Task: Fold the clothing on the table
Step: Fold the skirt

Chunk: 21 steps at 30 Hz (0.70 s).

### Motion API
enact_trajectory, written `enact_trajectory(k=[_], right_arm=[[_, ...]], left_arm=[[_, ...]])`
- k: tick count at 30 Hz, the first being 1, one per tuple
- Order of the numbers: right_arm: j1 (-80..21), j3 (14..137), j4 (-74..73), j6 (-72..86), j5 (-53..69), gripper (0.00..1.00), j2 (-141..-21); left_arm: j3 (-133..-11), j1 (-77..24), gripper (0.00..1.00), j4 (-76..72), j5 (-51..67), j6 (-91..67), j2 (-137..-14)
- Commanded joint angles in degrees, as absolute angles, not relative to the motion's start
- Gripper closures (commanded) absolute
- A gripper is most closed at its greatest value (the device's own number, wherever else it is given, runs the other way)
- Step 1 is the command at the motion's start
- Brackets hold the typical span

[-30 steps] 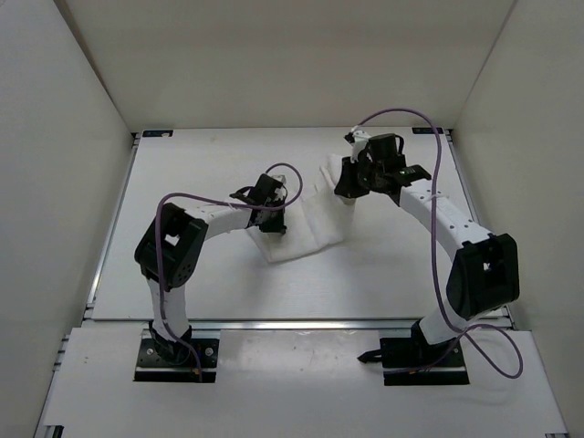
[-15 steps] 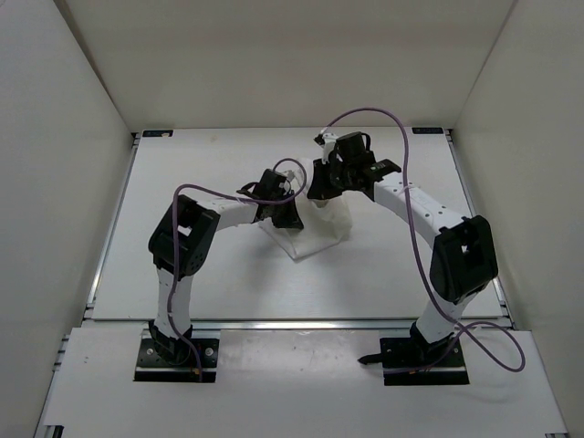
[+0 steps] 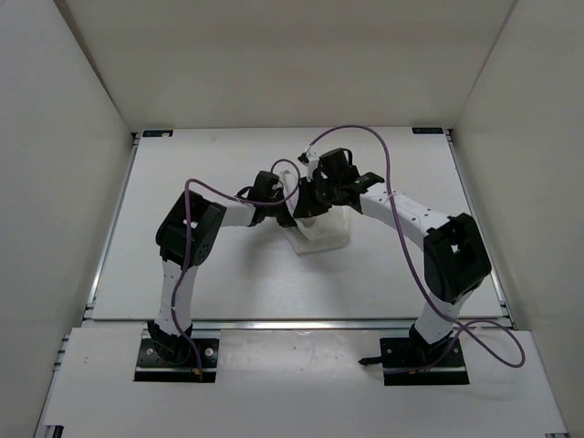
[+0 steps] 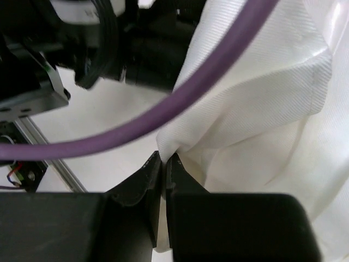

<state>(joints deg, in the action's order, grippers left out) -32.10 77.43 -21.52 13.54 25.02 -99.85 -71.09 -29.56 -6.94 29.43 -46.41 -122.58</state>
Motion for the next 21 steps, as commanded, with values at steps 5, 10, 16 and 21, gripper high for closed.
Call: enact_trajectory(k=[5, 10, 16, 21], right_arm=[[-32.26, 73.04, -16.26, 14.85, 26.71, 1.00, -100.11], [-32.34, 72.51, -14.60, 15.21, 27.77, 1.00, -101.16], [-28.49, 69.54, -10.66, 16.43, 32.42, 0.58, -96.60], [-24.09, 63.98, -3.34, 19.69, 33.24, 0.30, -85.98]], left_arm=[[-64.86, -28.04, 1.00, -10.55, 30.23, -50.10, -124.63], [-63.03, -25.76, 1.00, -15.54, 33.48, -54.47, -123.14], [-54.85, -20.49, 0.51, -26.53, 37.36, -60.03, -116.11], [-54.75, -15.91, 0.14, -21.02, 35.08, -56.96, -106.37]])
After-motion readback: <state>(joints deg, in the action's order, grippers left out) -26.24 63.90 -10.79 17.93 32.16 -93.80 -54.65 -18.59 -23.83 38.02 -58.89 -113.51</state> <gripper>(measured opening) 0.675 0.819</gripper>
